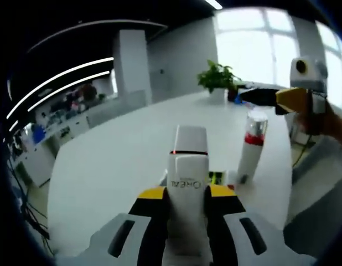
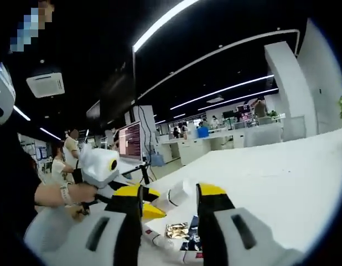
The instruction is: Arrange the skincare products in the storage area until every visible bottle or jar stands upright without overlapping.
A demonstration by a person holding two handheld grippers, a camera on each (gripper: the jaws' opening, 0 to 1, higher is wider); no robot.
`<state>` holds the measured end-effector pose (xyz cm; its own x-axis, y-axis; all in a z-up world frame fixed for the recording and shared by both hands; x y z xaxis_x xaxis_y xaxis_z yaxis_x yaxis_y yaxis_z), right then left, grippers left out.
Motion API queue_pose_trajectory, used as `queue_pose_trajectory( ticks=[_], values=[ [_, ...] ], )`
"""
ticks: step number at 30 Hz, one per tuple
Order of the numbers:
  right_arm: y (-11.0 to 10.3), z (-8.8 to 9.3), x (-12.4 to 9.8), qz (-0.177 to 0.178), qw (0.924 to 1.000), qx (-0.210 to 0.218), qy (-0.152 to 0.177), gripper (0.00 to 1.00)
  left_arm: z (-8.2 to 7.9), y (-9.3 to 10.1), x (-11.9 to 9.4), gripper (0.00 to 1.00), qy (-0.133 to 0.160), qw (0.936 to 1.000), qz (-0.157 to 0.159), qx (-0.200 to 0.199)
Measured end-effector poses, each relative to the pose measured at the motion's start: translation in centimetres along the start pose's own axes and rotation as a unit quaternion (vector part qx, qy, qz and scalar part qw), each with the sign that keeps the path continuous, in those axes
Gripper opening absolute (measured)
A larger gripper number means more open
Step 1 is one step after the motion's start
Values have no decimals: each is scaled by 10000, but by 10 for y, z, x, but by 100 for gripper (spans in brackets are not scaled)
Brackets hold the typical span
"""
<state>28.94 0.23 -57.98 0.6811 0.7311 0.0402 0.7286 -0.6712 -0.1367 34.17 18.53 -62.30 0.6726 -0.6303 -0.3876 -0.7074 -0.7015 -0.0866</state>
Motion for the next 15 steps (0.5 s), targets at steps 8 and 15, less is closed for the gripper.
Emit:
queue_pose_trajectory(
  ticks=[8,15],
  values=[
    [-15,15,18,233,9983,514,-125,40,2,-8,-3,22,-44,9999,-140,-39],
    [-18,31,14,336,9909,1240,-395,40,2,-4,0,22,-95,10000,-6,-18]
  ],
)
Point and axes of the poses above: the point that each gripper's makers call its tool centre point, and the gripper's own axes: x roughly forward along the fingers, y roughly to its right, z roughly out of its underside, the point moved 9 cm from there along -x, roughly backward along the fingers, and after that the axes turned 2 degrees about y, right-handed, at the moved point
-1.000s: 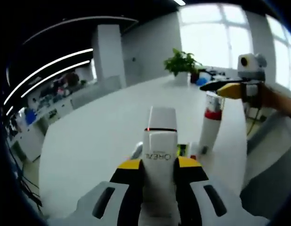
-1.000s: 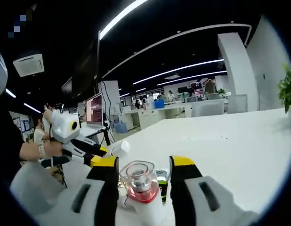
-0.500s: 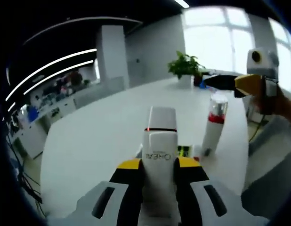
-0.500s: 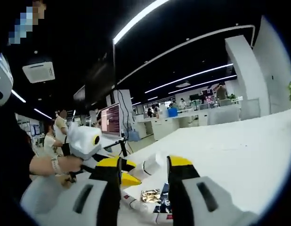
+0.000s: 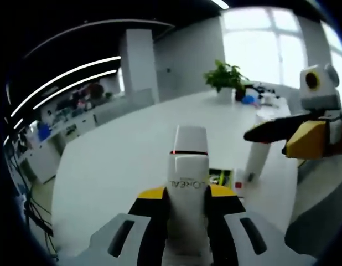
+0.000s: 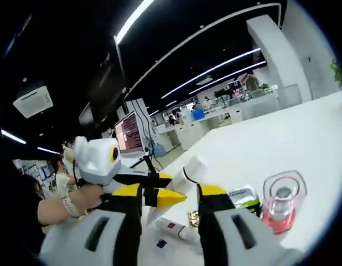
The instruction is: Arrange the skincare products in the storage area until every visible bottle or jar stands upright without overlapping.
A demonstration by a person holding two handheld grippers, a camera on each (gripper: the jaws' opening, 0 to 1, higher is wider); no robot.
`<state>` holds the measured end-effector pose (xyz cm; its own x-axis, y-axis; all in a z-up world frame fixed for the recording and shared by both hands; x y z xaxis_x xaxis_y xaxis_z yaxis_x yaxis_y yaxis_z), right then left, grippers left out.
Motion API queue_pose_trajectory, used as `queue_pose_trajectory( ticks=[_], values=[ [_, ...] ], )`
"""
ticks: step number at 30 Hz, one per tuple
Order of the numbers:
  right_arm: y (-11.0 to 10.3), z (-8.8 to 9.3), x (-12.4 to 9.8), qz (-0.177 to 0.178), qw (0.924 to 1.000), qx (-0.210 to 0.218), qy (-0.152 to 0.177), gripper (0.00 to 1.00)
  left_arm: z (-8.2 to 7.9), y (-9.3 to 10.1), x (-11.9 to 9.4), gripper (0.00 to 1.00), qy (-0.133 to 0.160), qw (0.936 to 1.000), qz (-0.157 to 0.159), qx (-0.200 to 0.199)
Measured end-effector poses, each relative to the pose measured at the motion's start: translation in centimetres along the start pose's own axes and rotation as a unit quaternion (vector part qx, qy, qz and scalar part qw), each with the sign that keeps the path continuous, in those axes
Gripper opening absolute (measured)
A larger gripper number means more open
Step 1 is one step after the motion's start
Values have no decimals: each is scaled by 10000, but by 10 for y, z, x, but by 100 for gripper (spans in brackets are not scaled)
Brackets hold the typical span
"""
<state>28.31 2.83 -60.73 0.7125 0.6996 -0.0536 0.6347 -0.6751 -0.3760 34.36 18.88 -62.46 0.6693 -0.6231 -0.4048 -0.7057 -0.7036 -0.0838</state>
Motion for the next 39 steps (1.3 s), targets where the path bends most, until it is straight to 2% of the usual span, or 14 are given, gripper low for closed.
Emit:
queue_pose_trajectory(
  ticks=[5,7,8,9,10,11,14,18,20,25,30,39],
  values=[
    [12,12,-3,121,9978,594,-274,42,1,5,2,22,-71,9998,151,104],
    [15,14,-2,110,9954,922,-218,41,2,9,3,22,-108,9995,228,176],
    [16,14,-2,22,9920,1260,-103,41,2,11,4,22,-134,9993,273,201],
    [16,14,-2,-13,9903,1392,-52,40,2,11,4,22,-147,9992,300,209],
    [16,15,-2,-162,9811,1924,92,40,3,14,5,22,-188,9989,384,200],
    [17,16,-3,-150,9793,2017,81,41,3,15,5,22,-198,9987,419,212],
    [21,20,-4,89,9818,1900,-18,41,4,20,8,23,-240,9979,521,303],
    [27,22,-5,241,9787,2038,-66,40,5,22,8,23,-336,9971,605,303],
    [26,23,-5,281,9783,2050,-94,40,4,24,8,23,-264,9970,694,227],
    [24,26,-3,278,9783,2044,-200,40,1,28,7,23,-179,9961,828,244],
    [24,27,-3,276,9782,2046,-219,38,-4,35,5,23,26,9945,992,346],
    [25,26,-3,334,9770,2101,-179,32,-2,47,7,23,-84,9891,1297,698]
  ],
)
Point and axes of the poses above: the point that each gripper's makers call its tool centre point, and the gripper's own axes: x roughly forward along the fingers, y roughly to its right, z roughly out of its underside, the point moved 9 cm from there along -x, roughly backward along the fingers, and after that the axes turned 2 degrees about y, right-handed, at the moved point
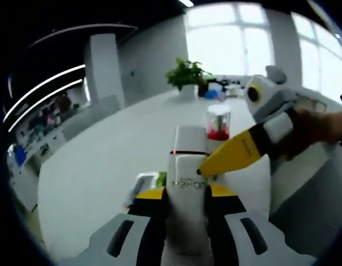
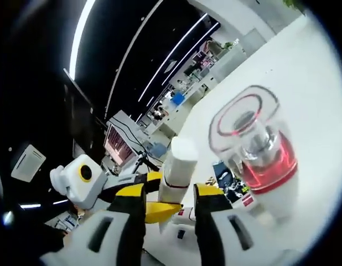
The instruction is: Arrange the skincare products in the storage area until every visible bottle or jar stands upright without overlapping.
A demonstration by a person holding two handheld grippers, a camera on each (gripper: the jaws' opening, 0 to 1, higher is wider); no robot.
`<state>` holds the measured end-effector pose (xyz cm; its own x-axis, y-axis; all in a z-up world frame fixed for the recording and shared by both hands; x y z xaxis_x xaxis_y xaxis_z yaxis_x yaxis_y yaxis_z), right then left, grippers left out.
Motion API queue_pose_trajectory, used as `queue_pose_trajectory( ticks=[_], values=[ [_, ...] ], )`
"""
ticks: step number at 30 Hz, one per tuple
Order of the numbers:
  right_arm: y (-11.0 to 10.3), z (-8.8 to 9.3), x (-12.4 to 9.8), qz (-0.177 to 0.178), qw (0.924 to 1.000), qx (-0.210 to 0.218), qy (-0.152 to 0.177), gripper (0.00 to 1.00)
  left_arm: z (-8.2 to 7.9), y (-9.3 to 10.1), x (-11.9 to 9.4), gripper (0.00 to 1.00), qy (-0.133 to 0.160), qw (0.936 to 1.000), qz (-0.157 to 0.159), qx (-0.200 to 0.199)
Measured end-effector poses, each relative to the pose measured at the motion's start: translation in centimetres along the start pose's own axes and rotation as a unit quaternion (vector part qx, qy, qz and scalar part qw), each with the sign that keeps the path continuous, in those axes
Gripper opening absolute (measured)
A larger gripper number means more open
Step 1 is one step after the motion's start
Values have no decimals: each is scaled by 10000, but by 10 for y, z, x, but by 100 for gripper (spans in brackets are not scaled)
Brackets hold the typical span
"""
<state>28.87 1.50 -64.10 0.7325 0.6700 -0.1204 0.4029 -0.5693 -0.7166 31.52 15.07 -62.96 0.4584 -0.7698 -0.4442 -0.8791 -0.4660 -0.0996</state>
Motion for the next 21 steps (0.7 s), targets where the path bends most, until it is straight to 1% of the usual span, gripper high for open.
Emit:
queue_pose_trajectory(
  ticks=[1,6,9,12,15,18,21],
  values=[
    [1,1,0,44,10000,19,-67,32,0,1,0,23,-22,10000,26,16],
    [2,1,0,77,9999,-47,-88,29,0,2,0,23,-12,9999,104,59],
    [4,1,0,114,9999,-19,-99,26,0,1,0,23,-17,9998,168,-44],
    [4,3,1,124,9998,5,-155,26,2,2,0,23,-62,9998,188,-7],
    [5,3,1,146,9997,-26,-190,24,2,2,0,23,-49,9997,247,-34],
    [5,3,1,111,9998,57,-172,24,1,3,0,23,-21,9996,273,0],
    [6,5,1,137,9996,61,-248,24,1,5,0,23,-91,9994,293,184]
  ],
)
Point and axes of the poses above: the point that each gripper's makers call its tool centre point, and the gripper's own axes: x roughly forward along the fingers, y roughly to its right, z roughly out of its underside, the point moved 9 cm from there along -x, roughly backward along the fingers, and after that the axes turned 2 degrees about y, right-handed, at the moved point
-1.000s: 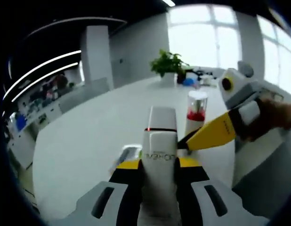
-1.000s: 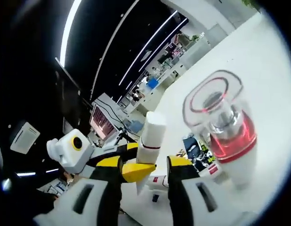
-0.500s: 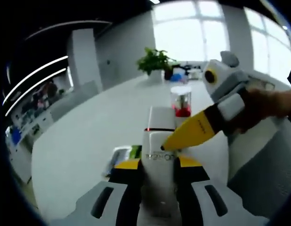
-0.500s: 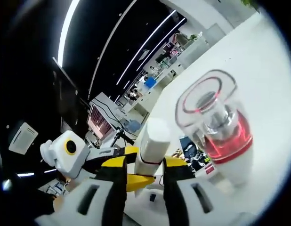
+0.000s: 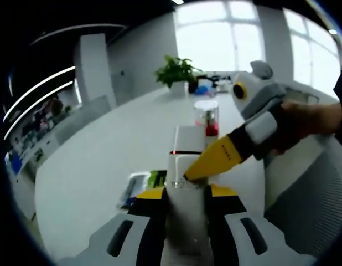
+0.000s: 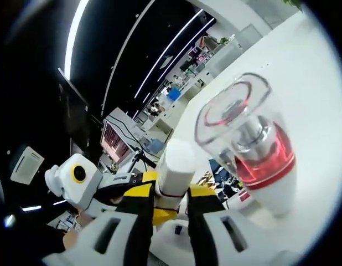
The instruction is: Arrange the skincare products in the storage area until every visible bottle or jar stands upright without overlapping.
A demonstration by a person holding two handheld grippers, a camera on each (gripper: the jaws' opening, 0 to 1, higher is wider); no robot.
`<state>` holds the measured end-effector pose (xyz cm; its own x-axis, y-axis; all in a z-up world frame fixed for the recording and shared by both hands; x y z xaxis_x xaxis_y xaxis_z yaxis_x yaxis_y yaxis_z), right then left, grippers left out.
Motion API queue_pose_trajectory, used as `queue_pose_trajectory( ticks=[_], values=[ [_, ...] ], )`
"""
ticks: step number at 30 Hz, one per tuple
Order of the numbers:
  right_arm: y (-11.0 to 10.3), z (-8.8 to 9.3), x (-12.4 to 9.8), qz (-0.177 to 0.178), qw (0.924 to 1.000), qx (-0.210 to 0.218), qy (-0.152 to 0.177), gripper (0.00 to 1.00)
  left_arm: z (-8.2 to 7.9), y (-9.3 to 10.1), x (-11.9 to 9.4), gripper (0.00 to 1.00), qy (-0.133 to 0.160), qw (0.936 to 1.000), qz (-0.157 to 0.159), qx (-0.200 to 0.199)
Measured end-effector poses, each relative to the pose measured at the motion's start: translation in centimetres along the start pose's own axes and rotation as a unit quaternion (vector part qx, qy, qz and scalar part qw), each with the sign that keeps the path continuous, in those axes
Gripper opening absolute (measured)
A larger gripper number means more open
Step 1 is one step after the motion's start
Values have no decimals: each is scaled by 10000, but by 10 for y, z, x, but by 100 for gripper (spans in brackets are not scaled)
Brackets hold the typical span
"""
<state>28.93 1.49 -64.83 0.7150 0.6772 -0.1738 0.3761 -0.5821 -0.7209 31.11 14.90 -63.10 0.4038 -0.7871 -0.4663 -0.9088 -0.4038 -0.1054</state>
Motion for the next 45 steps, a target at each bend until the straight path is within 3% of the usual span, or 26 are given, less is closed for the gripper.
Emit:
queue_pose_trajectory(
  ticks=[18,26,35,45],
  values=[
    [0,0,-1,-135,9996,239,-39,24,-5,5,0,24,67,9996,215,187],
    [1,2,-2,-92,9990,416,-139,24,-7,10,5,24,54,9984,341,452],
    [-2,3,-1,5,9992,232,-339,22,-1,10,9,26,-12,9967,411,696],
    [-3,-4,-6,-147,9990,426,-56,20,-7,8,5,28,486,9955,424,700]
  ],
)
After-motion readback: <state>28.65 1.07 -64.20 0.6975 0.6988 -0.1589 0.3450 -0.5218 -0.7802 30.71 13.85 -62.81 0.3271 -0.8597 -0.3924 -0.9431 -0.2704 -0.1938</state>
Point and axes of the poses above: the point that each gripper's makers call its tool centre point, and the gripper's own axes: x roughly forward along the fingers, y roughly to its right, z roughly out of its underside, the point moved 9 cm from there along -x, roughly backward along the fingers, and after that the axes turned 2 degrees about y, right-handed, at the moved point
